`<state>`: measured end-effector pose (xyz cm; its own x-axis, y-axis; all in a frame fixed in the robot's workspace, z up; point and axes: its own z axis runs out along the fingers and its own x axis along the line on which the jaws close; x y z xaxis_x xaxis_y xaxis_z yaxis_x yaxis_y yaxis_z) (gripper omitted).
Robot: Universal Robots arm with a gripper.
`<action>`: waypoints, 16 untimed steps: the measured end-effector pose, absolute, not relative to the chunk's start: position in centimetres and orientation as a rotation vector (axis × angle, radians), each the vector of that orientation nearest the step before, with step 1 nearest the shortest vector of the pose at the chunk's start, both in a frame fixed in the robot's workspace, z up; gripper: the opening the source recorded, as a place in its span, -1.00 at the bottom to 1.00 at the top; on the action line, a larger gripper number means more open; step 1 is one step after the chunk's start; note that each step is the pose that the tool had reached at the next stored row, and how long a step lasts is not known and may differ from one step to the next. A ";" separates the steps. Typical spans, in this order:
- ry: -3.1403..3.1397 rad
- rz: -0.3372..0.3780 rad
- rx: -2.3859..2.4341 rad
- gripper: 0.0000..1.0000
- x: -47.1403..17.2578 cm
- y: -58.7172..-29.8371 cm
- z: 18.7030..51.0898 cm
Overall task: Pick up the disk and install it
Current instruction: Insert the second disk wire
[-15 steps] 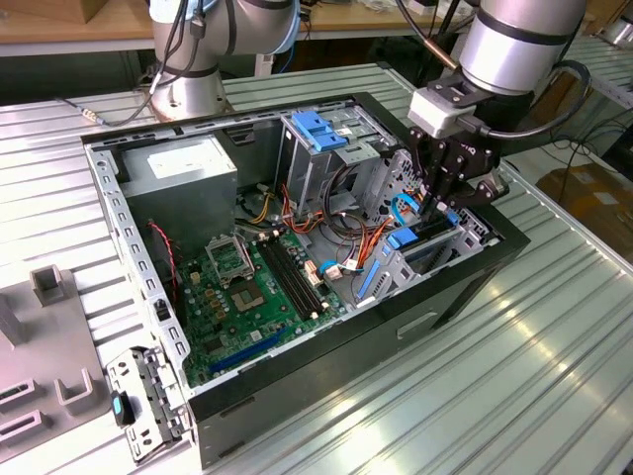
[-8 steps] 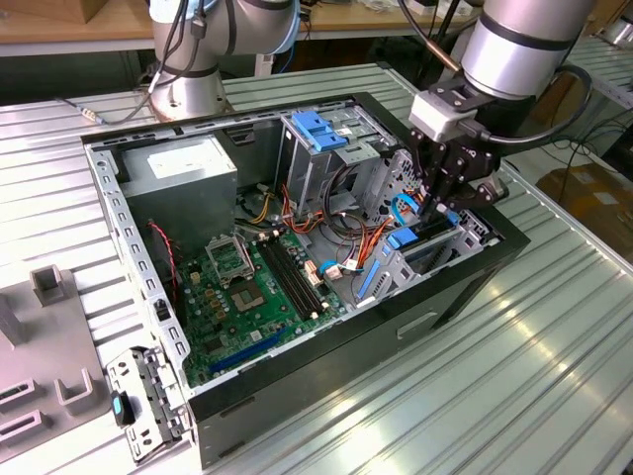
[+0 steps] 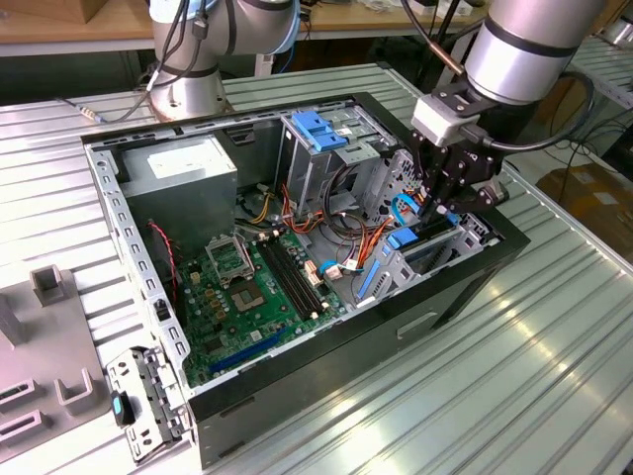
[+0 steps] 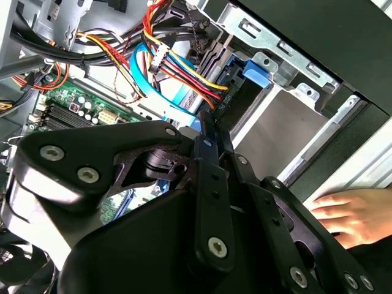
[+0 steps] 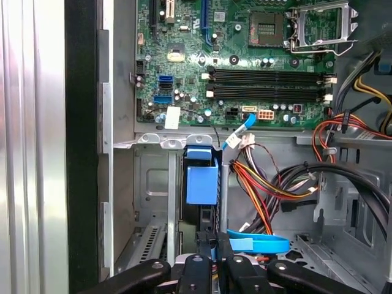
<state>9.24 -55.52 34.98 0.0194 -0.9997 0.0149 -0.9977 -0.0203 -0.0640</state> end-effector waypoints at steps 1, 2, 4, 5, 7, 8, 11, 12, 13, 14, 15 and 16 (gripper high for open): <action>2.176 -0.085 -2.214 -0.68 9.2 -55.5 35.0; 2.178 -0.085 -2.211 -0.68 9.2 -55.5 35.0; 2.186 -0.084 -2.203 -0.68 9.3 -55.5 35.0; 2.209 -0.083 -2.180 -0.68 9.3 -55.5 35.0; 2.221 -0.083 -2.166 -0.68 9.3 -55.5 34.9; 2.219 -0.087 -2.164 -0.68 9.3 -55.5 34.9; 2.205 -0.087 -2.148 -0.68 9.0 -55.7 34.4; 2.205 -0.087 -2.148 -0.68 9.1 -55.7 34.4; 2.205 -0.087 -2.148 -0.68 9.1 -55.7 34.4; 2.205 -0.087 -2.148 -0.68 9.1 -55.7 34.4; 2.205 -0.087 -2.148 -0.68 9.0 -55.7 34.4; 2.205 -0.087 -2.148 -0.68 9.0 -55.7 34.3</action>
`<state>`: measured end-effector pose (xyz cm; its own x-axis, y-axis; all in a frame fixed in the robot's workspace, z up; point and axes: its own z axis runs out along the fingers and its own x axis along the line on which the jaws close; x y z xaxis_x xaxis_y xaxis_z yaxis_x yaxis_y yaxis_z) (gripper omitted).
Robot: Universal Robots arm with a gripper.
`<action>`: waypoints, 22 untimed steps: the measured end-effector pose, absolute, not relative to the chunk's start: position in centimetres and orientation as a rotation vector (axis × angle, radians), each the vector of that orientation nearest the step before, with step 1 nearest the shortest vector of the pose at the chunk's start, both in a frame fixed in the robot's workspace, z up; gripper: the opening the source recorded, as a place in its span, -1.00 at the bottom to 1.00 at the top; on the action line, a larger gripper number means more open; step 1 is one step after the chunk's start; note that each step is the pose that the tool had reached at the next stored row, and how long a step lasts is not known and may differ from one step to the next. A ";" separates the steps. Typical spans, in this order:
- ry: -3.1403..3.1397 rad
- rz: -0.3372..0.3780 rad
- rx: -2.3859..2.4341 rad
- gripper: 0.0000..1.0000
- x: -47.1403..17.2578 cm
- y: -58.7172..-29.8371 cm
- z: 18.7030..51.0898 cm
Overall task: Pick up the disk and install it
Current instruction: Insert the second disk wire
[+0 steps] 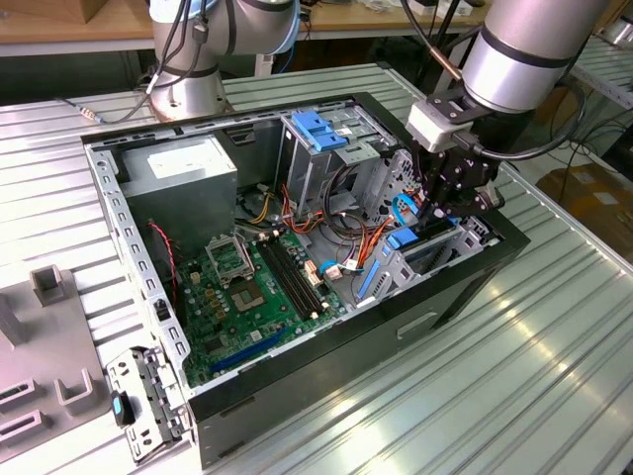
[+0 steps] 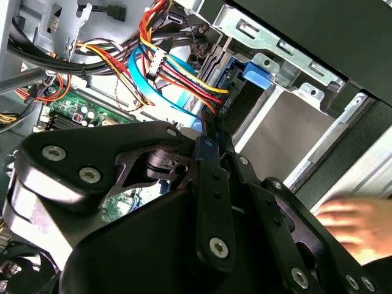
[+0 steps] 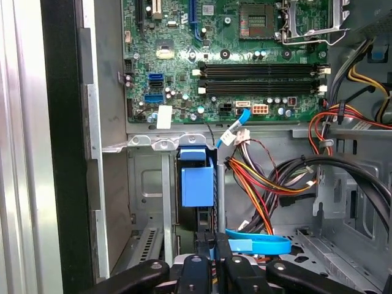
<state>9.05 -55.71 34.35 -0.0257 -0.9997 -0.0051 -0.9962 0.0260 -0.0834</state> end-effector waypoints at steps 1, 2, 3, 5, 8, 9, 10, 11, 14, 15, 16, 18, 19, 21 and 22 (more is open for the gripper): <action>2.205 -0.087 -2.148 -0.68 9.0 -55.7 34.3; 2.205 -0.086 -2.148 -0.68 9.0 -55.7 34.3; 2.204 -0.085 -2.148 -0.68 9.0 -55.7 34.4; 2.204 -0.085 -2.148 -0.65 9.0 -55.7 34.7; 2.205 -0.086 -2.148 -0.53 9.0 -55.7 35.7; 2.204 -0.086 -2.148 -0.53 9.0 -55.7 35.7; 2.204 -0.085 -2.147 -0.53 9.0 -55.7 35.7; 2.204 -0.085 -2.147 -0.53 9.0 -55.7 35.7; 2.204 -0.084 -2.147 -0.79 9.0 -55.7 35.7; 2.204 -0.083 -2.147 -0.79 9.0 -55.7 35.7; 2.204 -0.083 -2.147 -0.79 9.0 -55.7 35.7; 2.203 -0.083 -2.146 -0.79 9.0 -55.7 35.7; 2.203 -0.081 -2.146 -0.79 9.0 -55.7 35.7; 2.202 -0.080 -2.145 -0.79 9.0 -55.7 35.7; 2.202 -0.080 -2.145 -0.79 9.0 -55.7 35.7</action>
